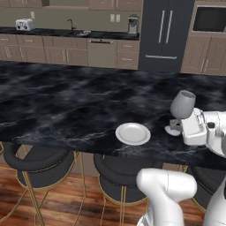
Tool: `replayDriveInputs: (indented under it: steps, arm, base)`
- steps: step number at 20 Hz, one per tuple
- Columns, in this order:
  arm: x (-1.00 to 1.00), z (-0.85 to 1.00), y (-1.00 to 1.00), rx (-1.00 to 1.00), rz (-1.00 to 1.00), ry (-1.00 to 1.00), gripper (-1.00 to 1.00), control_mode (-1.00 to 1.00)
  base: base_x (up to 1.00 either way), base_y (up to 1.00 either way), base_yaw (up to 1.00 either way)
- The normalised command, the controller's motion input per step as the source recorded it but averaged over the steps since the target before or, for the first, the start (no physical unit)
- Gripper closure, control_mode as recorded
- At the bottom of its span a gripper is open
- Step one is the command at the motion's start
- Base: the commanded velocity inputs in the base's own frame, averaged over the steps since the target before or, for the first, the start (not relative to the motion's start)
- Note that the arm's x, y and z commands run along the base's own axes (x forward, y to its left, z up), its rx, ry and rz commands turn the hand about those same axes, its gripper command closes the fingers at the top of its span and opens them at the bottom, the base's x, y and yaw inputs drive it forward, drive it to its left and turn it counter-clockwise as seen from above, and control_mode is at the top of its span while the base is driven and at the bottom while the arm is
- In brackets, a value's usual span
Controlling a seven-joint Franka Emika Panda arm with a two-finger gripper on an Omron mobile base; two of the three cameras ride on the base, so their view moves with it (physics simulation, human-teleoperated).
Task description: Retrieve the wine glasses from the counter and place one next to each plate.
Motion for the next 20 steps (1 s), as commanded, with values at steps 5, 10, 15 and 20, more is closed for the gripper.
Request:
replayDriveInputs:
  steps: [5,10,15,20]
  arm:
    - [0.58,-0.15,-0.13,-0.11,-0.04,0.0,1.0,-1.0]
    - [0.71,-0.22,-0.17,-0.13,-0.12,0.01,1.0,-1.0]
    - [0.53,-0.21,-0.55,-0.04,-0.02,0.07,1.0,-1.0]
    - [0.39,-0.24,-0.61,-0.01,0.0,0.08,1.0,-1.0]
  base:
    - [0.0,0.0,0.0]
    - [0.0,0.0,0.0]
    - [0.0,0.0,0.0]
    - [0.0,0.0,0.0]
